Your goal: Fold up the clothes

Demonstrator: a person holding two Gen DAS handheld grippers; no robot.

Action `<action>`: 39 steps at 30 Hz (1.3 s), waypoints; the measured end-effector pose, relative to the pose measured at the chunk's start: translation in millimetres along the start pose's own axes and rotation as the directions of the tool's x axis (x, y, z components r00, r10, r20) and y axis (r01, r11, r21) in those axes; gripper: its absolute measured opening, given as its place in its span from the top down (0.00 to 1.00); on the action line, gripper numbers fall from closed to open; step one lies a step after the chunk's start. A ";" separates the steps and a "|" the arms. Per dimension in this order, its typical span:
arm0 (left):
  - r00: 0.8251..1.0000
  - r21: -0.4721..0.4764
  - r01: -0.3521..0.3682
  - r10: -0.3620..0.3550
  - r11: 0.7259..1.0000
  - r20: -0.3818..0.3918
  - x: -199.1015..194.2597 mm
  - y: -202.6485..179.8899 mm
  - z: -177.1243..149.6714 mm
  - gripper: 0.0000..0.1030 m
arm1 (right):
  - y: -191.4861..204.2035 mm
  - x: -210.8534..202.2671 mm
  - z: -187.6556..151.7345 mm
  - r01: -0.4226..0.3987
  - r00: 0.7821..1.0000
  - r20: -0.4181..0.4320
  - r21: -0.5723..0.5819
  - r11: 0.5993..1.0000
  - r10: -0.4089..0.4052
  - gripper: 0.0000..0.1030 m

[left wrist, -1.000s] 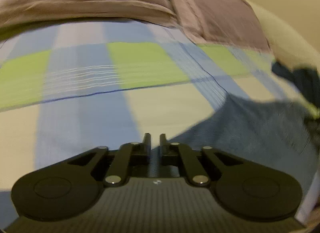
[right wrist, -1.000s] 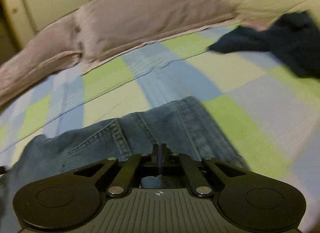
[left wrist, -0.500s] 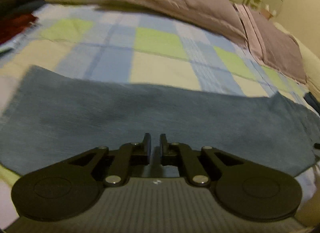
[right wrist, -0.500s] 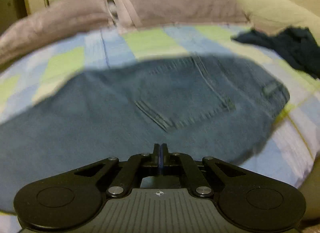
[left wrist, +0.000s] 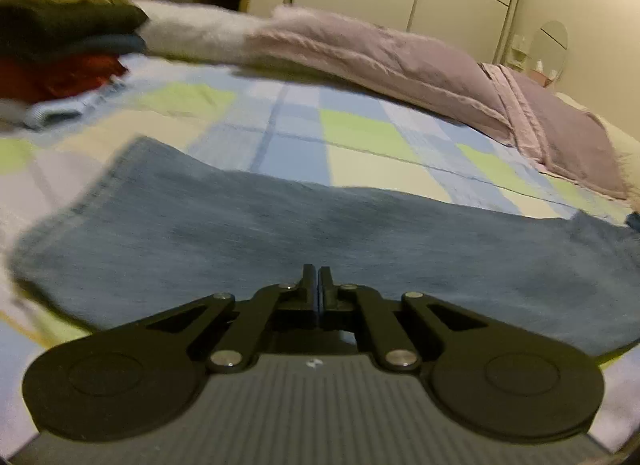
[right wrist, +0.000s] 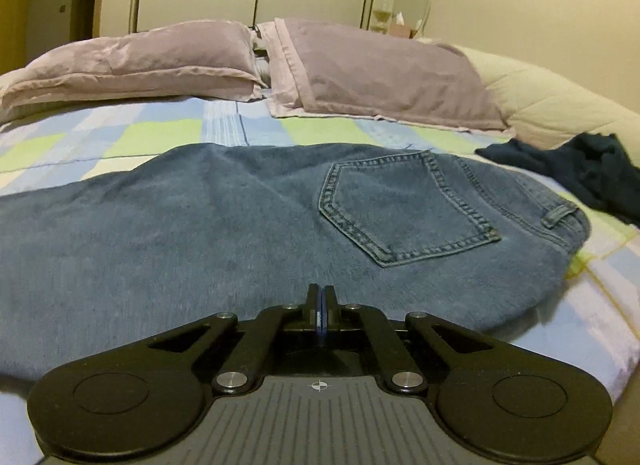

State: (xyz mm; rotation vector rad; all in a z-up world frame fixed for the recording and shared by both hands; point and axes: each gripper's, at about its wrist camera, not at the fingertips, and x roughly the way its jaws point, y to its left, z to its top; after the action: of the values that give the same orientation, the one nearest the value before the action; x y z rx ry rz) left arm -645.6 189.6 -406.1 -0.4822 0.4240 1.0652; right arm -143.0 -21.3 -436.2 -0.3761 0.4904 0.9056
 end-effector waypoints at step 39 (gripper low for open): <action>0.986 0.155 -0.116 0.132 0.981 -0.099 -228.7 -124.8 -29.8 0.52 | 60.0 -260.9 -30.4 -0.264 0.961 -0.050 0.120 0.957 0.272 0.02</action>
State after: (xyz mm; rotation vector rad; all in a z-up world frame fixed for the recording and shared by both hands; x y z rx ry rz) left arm -632.8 -42.1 -284.0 -0.3859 0.6326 1.1212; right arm -335.3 -172.7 -323.6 -0.2402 0.6611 1.1253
